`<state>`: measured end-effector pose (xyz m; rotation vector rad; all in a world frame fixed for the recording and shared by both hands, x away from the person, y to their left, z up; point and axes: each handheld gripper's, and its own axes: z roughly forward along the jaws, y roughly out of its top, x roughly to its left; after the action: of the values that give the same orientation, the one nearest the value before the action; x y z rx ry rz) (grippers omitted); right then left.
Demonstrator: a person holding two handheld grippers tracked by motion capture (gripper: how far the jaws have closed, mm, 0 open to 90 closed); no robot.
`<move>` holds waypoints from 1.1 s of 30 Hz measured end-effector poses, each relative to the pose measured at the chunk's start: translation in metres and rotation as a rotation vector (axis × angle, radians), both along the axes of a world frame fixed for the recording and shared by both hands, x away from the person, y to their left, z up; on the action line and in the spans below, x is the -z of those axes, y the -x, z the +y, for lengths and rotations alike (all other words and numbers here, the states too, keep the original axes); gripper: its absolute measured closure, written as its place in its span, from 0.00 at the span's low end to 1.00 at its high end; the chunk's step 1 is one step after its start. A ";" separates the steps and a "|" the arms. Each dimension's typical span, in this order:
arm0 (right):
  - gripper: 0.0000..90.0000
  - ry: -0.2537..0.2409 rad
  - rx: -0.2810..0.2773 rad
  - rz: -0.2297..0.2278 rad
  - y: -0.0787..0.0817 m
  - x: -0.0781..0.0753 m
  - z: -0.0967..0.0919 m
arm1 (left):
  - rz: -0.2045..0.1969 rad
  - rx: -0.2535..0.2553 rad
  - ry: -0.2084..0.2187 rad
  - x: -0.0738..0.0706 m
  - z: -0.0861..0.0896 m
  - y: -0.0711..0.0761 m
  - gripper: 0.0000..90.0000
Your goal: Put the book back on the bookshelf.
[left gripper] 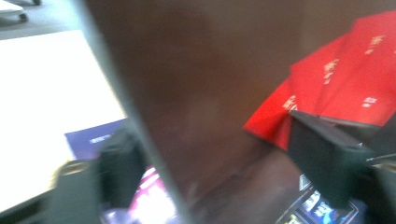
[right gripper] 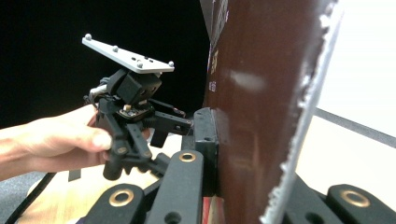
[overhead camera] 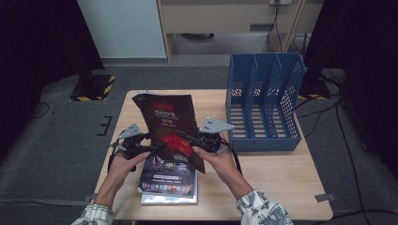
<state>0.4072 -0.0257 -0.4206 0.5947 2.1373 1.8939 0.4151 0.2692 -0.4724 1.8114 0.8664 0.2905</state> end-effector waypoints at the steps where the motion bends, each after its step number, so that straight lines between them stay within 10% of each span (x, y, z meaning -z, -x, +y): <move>1: 0.96 -0.002 -0.002 -0.004 -0.001 0.001 0.000 | 0.004 -0.013 -0.004 -0.001 0.002 0.001 0.38; 5: 0.96 0.000 0.003 0.003 -0.003 0.004 -0.003 | -0.014 -0.038 -0.049 -0.004 0.005 0.005 0.70; 9: 0.96 0.005 0.001 -0.006 -0.003 0.007 -0.004 | -0.021 -0.037 -0.026 -0.008 0.003 0.007 0.80; 33: 0.93 0.062 -0.003 0.009 -0.002 0.010 -0.002 | -0.097 -0.099 -0.053 -0.025 0.021 0.025 0.95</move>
<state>0.4091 -0.0276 -0.4306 0.5888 2.1951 1.8224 0.3898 0.2900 -0.4473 1.7911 0.8882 0.4649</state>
